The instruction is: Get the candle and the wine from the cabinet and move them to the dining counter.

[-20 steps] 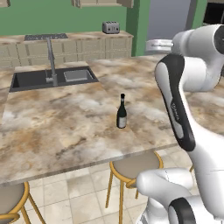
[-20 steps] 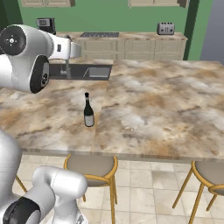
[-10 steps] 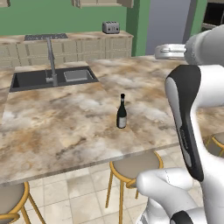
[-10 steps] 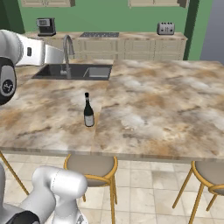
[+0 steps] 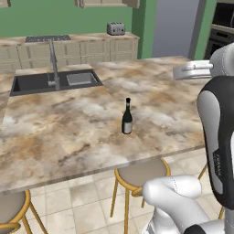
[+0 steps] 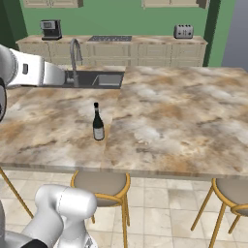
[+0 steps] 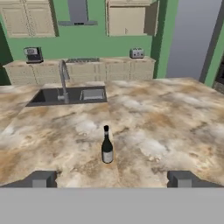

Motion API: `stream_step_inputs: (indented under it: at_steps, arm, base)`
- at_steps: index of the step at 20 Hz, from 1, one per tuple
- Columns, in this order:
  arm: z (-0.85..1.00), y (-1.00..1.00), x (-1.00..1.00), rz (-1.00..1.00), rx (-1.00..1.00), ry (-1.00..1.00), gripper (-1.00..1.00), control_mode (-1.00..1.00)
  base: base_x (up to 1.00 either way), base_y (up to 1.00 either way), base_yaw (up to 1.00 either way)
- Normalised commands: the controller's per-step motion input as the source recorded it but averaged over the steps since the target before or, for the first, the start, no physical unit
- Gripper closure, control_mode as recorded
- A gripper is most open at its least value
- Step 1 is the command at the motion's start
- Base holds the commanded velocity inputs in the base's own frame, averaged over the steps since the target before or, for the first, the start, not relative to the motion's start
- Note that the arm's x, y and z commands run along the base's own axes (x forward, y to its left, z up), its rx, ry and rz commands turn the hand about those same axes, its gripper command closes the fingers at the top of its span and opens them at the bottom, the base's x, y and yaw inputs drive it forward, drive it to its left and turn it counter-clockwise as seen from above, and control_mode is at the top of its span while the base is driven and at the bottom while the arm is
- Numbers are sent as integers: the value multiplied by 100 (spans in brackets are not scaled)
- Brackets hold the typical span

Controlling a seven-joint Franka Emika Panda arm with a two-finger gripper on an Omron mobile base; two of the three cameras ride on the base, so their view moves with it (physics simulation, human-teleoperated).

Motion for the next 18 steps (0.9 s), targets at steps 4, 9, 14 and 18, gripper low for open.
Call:
stream_step_inputs:
  at_steps: [4,9,14,18]
  arm:
    - [-24,5,-16,0,-3,5,-100,-100]
    - [-5,2,-4,0,-1,5,-100,-100]
    - [-7,0,-2,0,0,5,-100,-100]
    - [0,0,0,0,0,0,-100,100]
  base:
    - [0,0,0]
    - [0,0,0]
    - [0,0,0]
    - [-21,-31,-1]
